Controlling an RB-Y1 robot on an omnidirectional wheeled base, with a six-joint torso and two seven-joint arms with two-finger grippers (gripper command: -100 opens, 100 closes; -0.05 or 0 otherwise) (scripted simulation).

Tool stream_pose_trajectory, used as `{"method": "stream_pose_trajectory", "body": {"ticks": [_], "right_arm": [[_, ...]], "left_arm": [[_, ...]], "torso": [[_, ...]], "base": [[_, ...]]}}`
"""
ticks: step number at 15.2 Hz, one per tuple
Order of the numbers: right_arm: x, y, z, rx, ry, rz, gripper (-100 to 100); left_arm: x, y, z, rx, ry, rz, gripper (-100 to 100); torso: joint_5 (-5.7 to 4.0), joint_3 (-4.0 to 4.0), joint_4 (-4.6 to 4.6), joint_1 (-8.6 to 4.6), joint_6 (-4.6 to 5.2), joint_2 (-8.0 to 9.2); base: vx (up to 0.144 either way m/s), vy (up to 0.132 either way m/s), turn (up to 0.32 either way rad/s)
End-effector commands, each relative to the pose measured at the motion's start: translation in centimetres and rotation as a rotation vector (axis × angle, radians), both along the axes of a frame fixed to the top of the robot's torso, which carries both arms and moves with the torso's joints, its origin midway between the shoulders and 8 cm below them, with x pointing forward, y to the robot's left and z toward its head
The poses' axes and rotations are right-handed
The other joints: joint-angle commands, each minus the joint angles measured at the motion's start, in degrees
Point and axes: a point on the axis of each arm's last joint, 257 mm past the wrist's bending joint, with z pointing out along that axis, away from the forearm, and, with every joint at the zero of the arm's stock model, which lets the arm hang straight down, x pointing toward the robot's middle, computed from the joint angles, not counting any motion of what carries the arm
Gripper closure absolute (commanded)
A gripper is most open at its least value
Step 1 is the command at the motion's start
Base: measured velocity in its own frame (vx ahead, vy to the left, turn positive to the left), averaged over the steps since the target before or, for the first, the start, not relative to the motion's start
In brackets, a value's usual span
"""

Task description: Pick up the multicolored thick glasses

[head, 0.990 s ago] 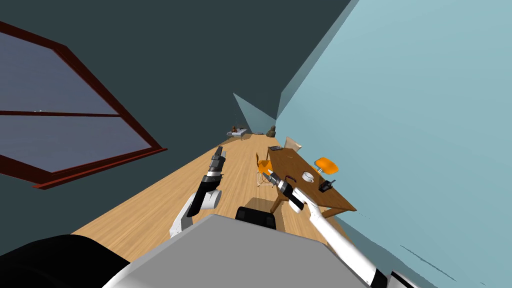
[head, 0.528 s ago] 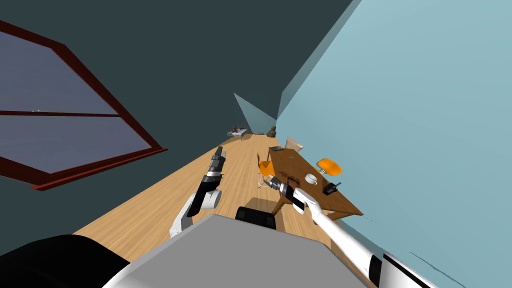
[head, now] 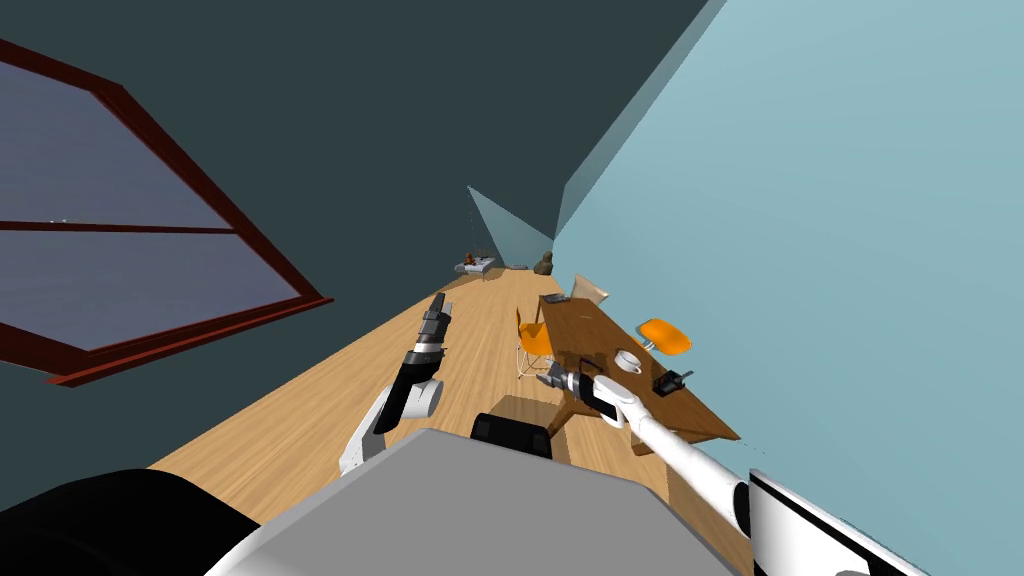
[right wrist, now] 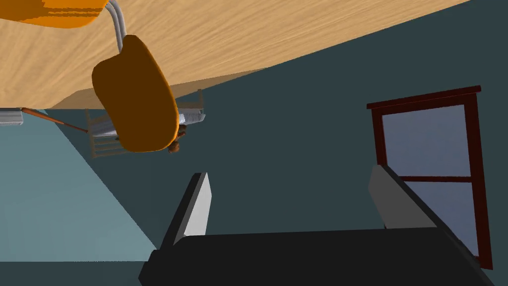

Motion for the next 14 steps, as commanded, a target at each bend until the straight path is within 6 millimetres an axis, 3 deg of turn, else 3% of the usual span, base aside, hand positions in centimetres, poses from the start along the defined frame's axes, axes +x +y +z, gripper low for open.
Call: {"method": "stream_pose_trajectory", "body": {"ticks": [1, 2, 3, 6, 7, 8, 10, 11, 12, 13, 14], "right_arm": [[-0.9, -2.4, -2.3, -0.088, 0.017, 0.024, -100], [-0.9, -2.4, -2.3, -0.088, 0.017, 0.024, -100], [-1.2, -4.4, -3.4, -0.168, 0.013, 0.060, -100], [-1.6, -7.7, -5.2, -0.266, 0.028, 0.079, -100], [-1.6, -7.7, -5.2, -0.266, 0.028, 0.079, -100], [-1.9, -10.1, -6.1, -0.342, 0.031, 0.109, -100], [-1.9, -10.5, -6.3, -0.348, 0.035, 0.103, -100], [-2.2, -12.9, -7.0, -0.419, 0.039, 0.132, -100], [-2.2, -13.4, -7.1, -0.427, 0.043, 0.124, -100], [-2.6, -16.2, -7.8, -0.501, 0.053, 0.143, -100], [-2.6, -16.2, -7.8, -0.501, 0.053, 0.143, -100]], "left_arm": [[0.0, 0.0, 0.0, 0.000, 0.000, 0.000, 0], [0.0, 0.0, 0.0, 0.000, 0.000, 0.000, 0], [0.0, 0.0, 0.0, 0.000, 0.000, 0.000, 0], [0.0, 0.0, 0.0, 0.000, 0.000, 0.000, 0], [0.0, 0.0, 0.0, 0.000, 0.000, 0.000, 0], [0.0, 0.0, 0.0, 0.000, 0.000, 0.000, 0], [0.0, 0.0, 0.0, 0.000, 0.000, 0.000, 0], [0.0, 0.0, 0.0, 0.000, 0.000, 0.000, 0], [0.0, 0.0, 0.0, 0.000, 0.000, 0.000, 0], [0.0, 0.0, 0.0, 0.000, 0.000, 0.000, 0], [0.0, 0.0, 0.0, 0.000, 0.000, 0.000, 0]], "torso": [[0.00, 0.00, 0.00, 0.00, 0.00, 0.00], [-0.01, -0.01, -0.02, -0.02, 0.02, -0.01], [-0.02, 0.00, -0.01, -0.05, 0.01, 0.03], [-0.02, 0.01, 0.00, -0.05, 0.01, 0.02], [-0.01, 0.00, -0.01, -0.06, 0.02, 0.01], [-0.02, 0.02, 0.00, -0.08, 0.02, 0.05], [-0.03, 0.02, 0.00, -0.09, 0.02, 0.04], [-0.03, 0.03, 0.00, -0.10, 0.01, 0.07], [-0.03, 0.03, 0.00, -0.11, 0.01, 0.06], [-0.03, 0.03, 0.00, -0.12, 0.02, 0.05], [-0.03, 0.01, 0.00, -0.14, 0.02, 0.02]], "base": [[0.065, 0.036, 0.001], [0.043, 0.024, -0.003], [0.042, 0.026, -0.007], [0.051, 0.027, -0.003], [0.040, 0.018, -0.003], [0.045, 0.022, -0.002], [0.043, 0.016, -0.008], [0.041, 0.012, -0.005], [0.047, 0.012, 0.000], [0.060, 0.008, -0.011], [0.065, 0.010, -0.011]]}}
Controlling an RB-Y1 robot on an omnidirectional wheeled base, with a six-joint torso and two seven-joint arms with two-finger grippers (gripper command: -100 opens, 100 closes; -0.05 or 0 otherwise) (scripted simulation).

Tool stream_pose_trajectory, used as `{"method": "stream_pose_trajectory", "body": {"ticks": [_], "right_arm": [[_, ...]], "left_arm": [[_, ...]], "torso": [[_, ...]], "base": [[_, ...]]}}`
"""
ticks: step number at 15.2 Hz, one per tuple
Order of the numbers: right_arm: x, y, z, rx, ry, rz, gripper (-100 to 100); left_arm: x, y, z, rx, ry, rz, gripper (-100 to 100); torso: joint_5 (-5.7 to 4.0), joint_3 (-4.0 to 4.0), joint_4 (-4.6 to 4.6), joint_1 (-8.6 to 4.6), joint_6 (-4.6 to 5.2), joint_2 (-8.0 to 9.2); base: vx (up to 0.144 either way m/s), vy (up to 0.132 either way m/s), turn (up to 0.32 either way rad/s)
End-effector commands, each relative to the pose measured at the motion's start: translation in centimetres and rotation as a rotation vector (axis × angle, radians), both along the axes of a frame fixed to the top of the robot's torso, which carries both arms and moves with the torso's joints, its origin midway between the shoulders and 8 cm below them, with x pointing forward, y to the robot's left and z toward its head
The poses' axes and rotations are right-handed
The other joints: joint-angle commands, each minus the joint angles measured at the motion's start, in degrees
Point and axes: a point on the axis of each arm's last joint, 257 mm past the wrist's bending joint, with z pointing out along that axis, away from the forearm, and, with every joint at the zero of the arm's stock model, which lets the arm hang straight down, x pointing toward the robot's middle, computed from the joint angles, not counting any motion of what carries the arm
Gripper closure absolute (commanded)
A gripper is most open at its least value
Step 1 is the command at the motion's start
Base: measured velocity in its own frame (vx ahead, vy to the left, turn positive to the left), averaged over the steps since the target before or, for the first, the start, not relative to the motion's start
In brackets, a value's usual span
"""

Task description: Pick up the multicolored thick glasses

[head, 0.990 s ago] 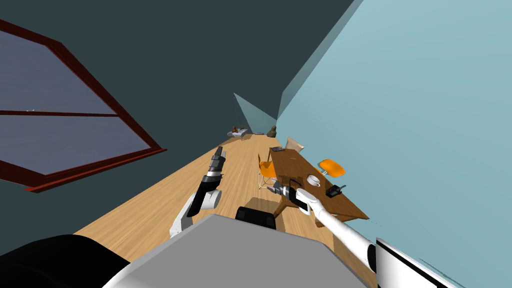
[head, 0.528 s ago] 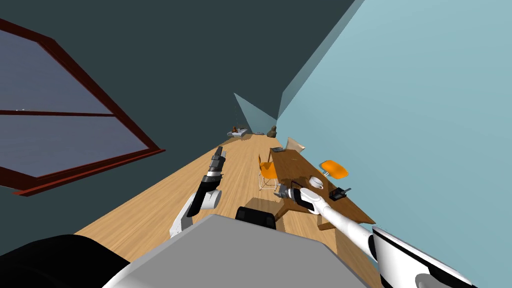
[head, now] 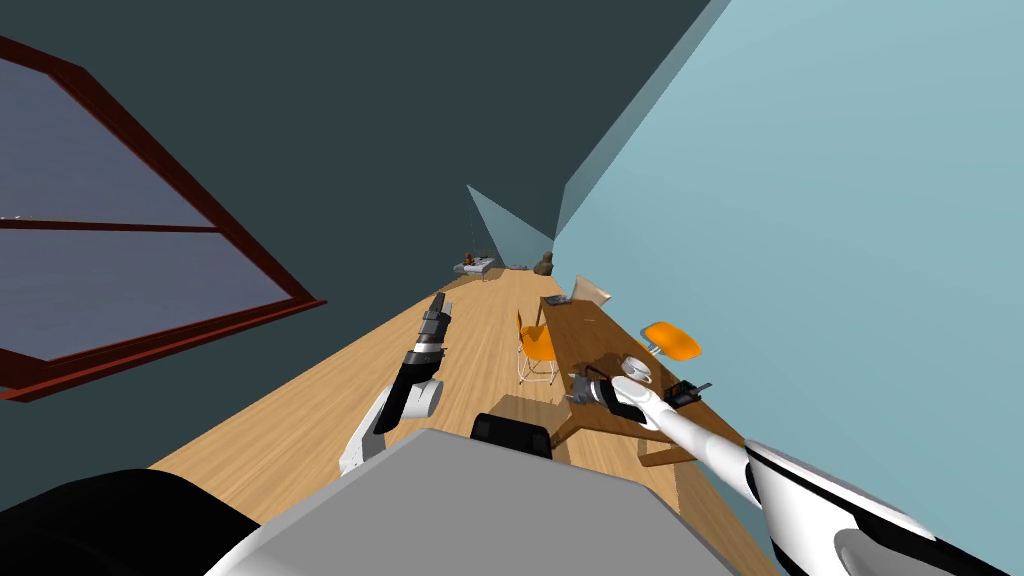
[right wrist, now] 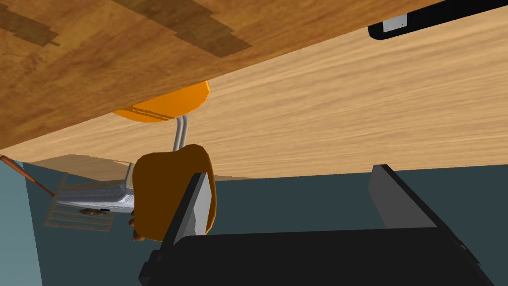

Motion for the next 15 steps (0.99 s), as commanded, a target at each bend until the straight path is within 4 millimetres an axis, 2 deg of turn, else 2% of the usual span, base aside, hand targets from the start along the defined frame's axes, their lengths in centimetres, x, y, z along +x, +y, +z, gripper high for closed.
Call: {"method": "stream_pose_trajectory", "body": {"ticks": [1, 2, 3, 5, 6, 9, 10, 11, 12, 13, 15], "right_arm": [[-0.7, -3.8, -0.7, -0.097, 0.015, 0.024, -100], [-0.7, -4.0, -0.8, -0.099, 0.015, 0.023, -100], [-1.2, -6.3, -1.1, -0.157, 0.028, 0.042, -100], [-1.3, -6.7, -1.1, -0.162, 0.029, 0.036, -100], [-1.9, -8.9, -1.3, -0.215, 0.044, 0.053, -100], [-1.9, -9.2, -1.3, -0.220, 0.045, 0.048, -100], [-2.7, -11.5, -1.5, -0.271, 0.063, 0.059, -100], [-2.7, -11.5, -1.5, -0.271, 0.063, 0.059, -100], [-3.7, -13.5, -1.7, -0.315, 0.083, 0.068, -100], [-3.7, -13.5, -1.7, -0.315, 0.083, 0.068, -100], [-5.5, -16.8, -2.0, -0.383, 0.122, 0.083, -100]], "left_arm": [[0.0, 0.0, 0.0, 0.000, 0.000, 0.000, 0], [0.0, 0.0, 0.0, 0.000, 0.000, 0.000, 0], [0.0, 0.0, 0.0, 0.000, 0.000, 0.000, 0], [0.0, 0.0, 0.0, 0.000, 0.000, 0.000, 0], [0.0, 0.0, 0.0, 0.000, 0.000, 0.000, 0], [0.0, 0.0, 0.0, 0.000, 0.000, 0.000, 0], [0.0, 0.0, 0.0, 0.000, 0.000, 0.000, 0], [0.0, 0.0, 0.0, 0.000, 0.000, 0.000, 0], [0.0, 0.0, 0.0, 0.000, 0.000, 0.000, 0], [0.0, 0.0, 0.0, 0.000, 0.000, 0.000, 0], [0.0, 0.0, 0.0, 0.000, 0.000, 0.000, 0]], "torso": [[0.00, 0.00, 0.00, 0.00, 0.00, 0.00], [0.00, -0.01, 0.00, -0.01, 0.01, -0.02], [0.00, -0.01, -0.01, -0.02, 0.01, -0.02], [0.00, 0.00, 0.00, -0.03, 0.01, 0.00], [-0.01, 0.02, 0.00, -0.02, 0.00, 0.05], [-0.01, 0.07, 0.02, -0.01, 0.00, 0.13], [-0.01, 0.09, 0.03, -0.02, -0.01, 0.16], [0.00, 0.10, 0.04, -0.03, 0.01, 0.17], [-0.01, 0.10, 0.03, -0.04, 0.01, 0.17], [-0.01, 0.09, 0.03, -0.05, 0.02, 0.15], [0.00, 0.08, 0.03, -0.04, 0.01, 0.14]], "base": [[0.068, 0.010, -0.011], [0.064, 0.006, -0.008], [0.063, 0.002, -0.013], [0.047, 0.005, -0.007], [0.033, 0.007, -0.010], [0.024, 0.005, -0.006], [0.018, 0.001, -0.005], [0.024, -0.002, -0.014], [0.034, 0.000, -0.018], [0.035, 0.003, -0.020], [0.030, 0.001, -0.022]]}}
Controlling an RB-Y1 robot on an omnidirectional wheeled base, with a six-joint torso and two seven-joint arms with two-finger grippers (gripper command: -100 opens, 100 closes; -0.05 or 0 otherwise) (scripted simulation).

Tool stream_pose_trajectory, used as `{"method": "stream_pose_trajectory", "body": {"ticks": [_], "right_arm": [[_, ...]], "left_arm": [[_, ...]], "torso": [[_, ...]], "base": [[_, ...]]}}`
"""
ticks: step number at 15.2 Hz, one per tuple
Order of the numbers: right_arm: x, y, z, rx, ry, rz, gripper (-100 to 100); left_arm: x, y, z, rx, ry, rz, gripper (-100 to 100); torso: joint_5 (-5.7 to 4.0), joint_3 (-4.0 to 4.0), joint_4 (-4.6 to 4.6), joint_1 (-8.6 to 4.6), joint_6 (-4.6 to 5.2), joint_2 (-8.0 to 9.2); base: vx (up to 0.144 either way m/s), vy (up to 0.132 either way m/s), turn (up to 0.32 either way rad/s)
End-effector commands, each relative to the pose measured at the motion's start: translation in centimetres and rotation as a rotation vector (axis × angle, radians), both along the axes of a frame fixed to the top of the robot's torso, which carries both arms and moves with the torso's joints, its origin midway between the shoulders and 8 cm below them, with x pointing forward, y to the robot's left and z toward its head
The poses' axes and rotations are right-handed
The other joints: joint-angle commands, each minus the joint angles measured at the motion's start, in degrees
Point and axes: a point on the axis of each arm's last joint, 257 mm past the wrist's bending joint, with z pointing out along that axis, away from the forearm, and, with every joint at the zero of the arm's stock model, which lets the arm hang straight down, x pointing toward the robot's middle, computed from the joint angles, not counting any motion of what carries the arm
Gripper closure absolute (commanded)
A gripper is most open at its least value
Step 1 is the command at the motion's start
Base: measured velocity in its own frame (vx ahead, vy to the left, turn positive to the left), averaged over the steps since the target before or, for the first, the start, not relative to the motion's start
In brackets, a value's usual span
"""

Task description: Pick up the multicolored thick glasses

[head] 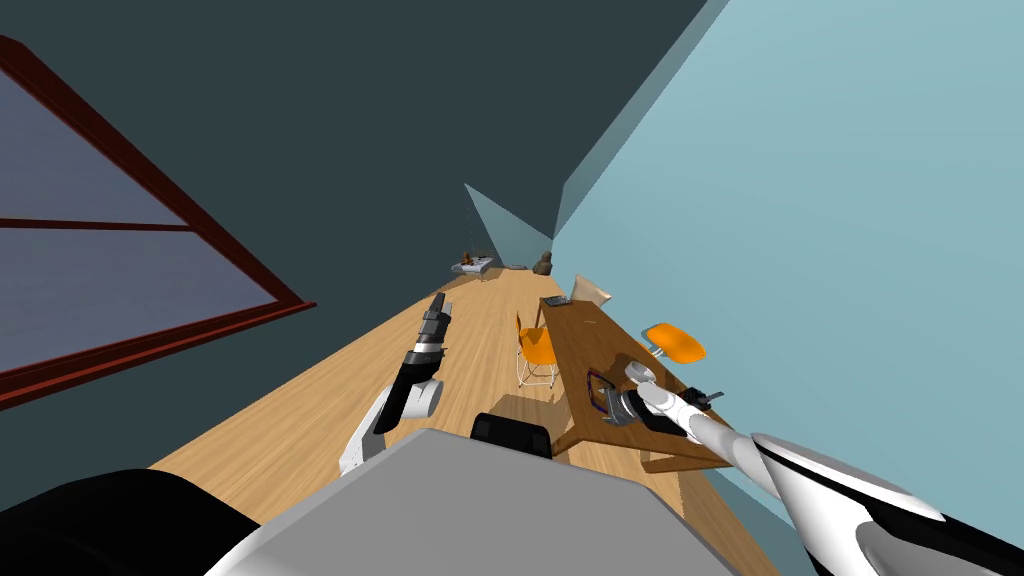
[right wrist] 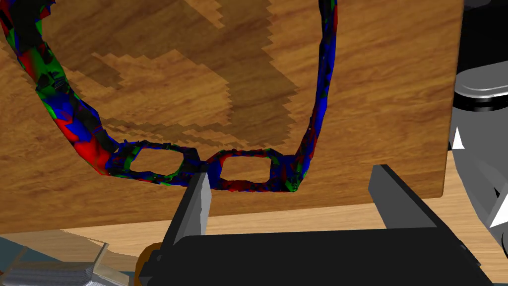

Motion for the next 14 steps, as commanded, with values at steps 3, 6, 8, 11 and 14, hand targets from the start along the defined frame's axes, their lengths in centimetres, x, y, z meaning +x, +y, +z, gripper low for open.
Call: {"method": "stream_pose_trajectory", "body": {"ticks": [3, 6, 8, 11, 14], "right_arm": [[-2.7, -3.4, -0.3, -0.073, 0.052, 0.016, -100], [-4.2, -3.3, -1.2, -0.065, 0.068, 0.020, -100], [-3.3, -3.2, -0.8, -0.054, 0.046, 0.004, -100], [-5.1, -3.6, -1.5, -0.051, 0.061, -0.001, -100], [-6.9, -4.0, -2.1, -0.047, 0.072, -0.009, -100]], "left_arm": [[0.0, 0.0, 0.0, 0.000, 0.000, 0.000, 0], [0.0, 0.0, 0.0, 0.000, 0.000, 0.000, 0], [0.0, 0.0, 0.0, 0.000, 0.000, 0.000, 0], [0.0, 0.0, 0.0, 0.000, 0.000, 0.000, 0], [0.0, 0.0, 0.0, 0.000, 0.000, 0.000, 0]], "torso": [[0.00, 0.02, 0.01, 0.01, 0.00, 0.04], [0.00, 0.06, 0.02, 0.01, -0.01, 0.10], [0.00, 0.04, 0.02, 0.06, -0.03, 0.07], [0.01, 0.03, 0.01, 0.11, -0.04, 0.04], [0.01, 0.04, 0.01, 0.06, 0.01, 0.07]], "base": [[0.017, 0.002, -0.012], [0.010, 0.004, 0.029], [0.020, 0.014, 0.094], [0.022, 0.021, 0.109], [0.019, 0.011, 0.089]]}}
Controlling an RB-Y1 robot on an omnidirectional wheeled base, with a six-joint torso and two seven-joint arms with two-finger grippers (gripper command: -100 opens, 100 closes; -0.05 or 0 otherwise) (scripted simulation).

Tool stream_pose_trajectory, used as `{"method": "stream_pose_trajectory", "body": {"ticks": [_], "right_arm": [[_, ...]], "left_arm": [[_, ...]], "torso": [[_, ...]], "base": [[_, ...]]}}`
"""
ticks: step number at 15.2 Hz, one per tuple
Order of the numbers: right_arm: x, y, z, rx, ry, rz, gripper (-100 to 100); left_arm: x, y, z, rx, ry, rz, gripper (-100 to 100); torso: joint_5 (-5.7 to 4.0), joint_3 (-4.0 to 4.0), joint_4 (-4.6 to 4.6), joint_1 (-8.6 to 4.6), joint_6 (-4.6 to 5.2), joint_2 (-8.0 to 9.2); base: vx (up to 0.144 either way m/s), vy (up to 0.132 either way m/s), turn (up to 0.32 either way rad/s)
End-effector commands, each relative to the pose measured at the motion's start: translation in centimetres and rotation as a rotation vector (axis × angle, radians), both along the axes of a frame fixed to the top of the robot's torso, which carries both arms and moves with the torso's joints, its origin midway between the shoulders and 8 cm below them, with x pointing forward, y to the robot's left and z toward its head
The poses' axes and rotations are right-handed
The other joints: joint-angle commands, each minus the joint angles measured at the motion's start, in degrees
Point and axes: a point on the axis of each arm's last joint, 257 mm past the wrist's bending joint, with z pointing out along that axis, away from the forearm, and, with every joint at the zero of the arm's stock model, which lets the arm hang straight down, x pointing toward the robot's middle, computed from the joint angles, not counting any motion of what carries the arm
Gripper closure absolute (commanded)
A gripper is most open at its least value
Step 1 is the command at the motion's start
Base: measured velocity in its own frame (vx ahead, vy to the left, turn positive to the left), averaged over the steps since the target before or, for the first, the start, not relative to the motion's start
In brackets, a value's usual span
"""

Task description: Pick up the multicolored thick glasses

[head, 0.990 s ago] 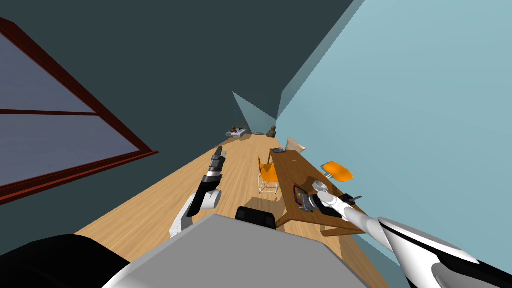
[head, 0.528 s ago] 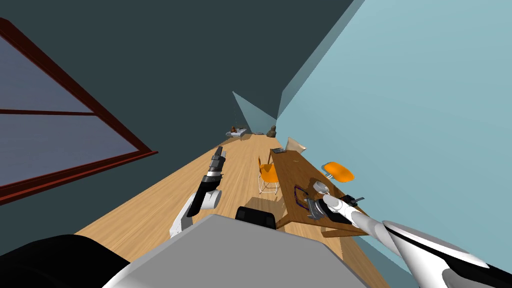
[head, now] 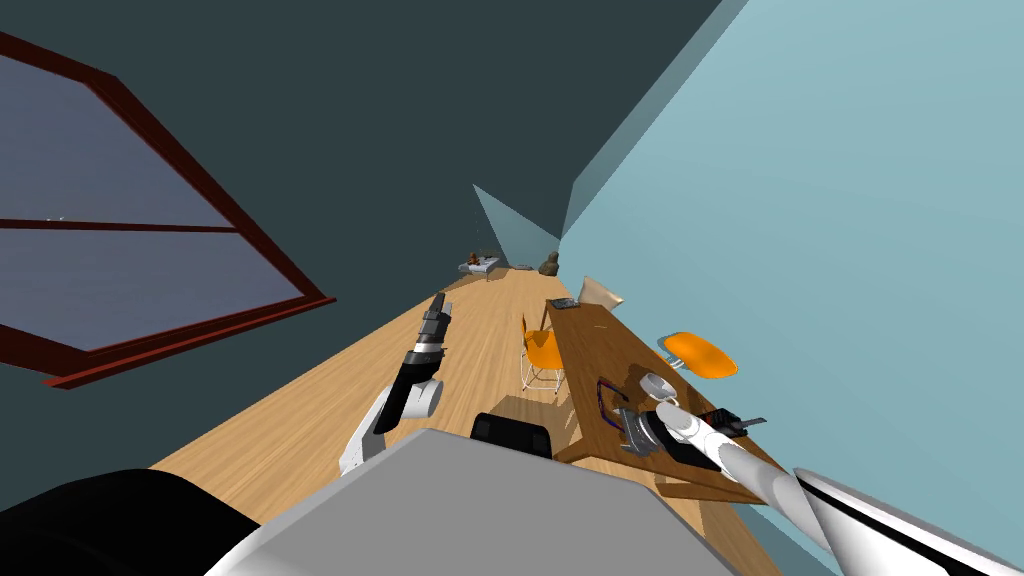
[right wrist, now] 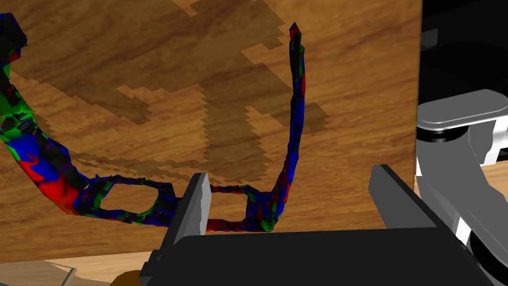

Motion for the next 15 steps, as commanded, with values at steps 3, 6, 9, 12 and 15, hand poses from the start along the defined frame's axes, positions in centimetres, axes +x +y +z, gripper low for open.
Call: {"method": "stream_pose_trajectory", "body": {"ticks": [3, 6, 9, 12, 15], "right_arm": [[-2.0, -0.6, -0.7, 0.004, 0.008, -0.012, -100], [-0.8, -0.7, -0.1, 0.016, -0.026, -0.041, -100], [-2.2, -1.4, -0.4, 0.016, -0.025, -0.059, -100], [-4.3, -2.1, -1.0, 0.011, -0.008, -0.068, -100], [-6.2, -3.0, -1.3, 0.006, 0.002, -0.082, -100]], "left_arm": [[0.0, 0.0, 0.0, 0.000, 0.000, 0.000, 0], [0.0, 0.0, 0.0, 0.000, 0.000, 0.000, 0], [0.0, 0.0, 0.0, 0.000, 0.000, 0.000, 0], [0.0, 0.0, 0.0, 0.000, 0.000, 0.000, 0], [0.0, 0.0, 0.0, 0.000, 0.000, 0.000, 0]], "torso": [[0.01, 0.01, 0.01, -0.01, -0.02, 0.02], [0.01, 0.00, 0.00, -0.01, -0.03, -0.01], [0.01, 0.00, 0.01, 0.02, -0.04, 0.00], [0.01, 0.01, 0.01, 0.01, -0.03, 0.02], [0.01, 0.00, 0.00, 0.01, -0.03, 0.00]], "base": [[0.015, 0.011, 0.040], [0.017, 0.009, 0.063], [0.018, 0.017, 0.099], [0.016, 0.013, 0.079], [0.023, 0.012, 0.104]]}}
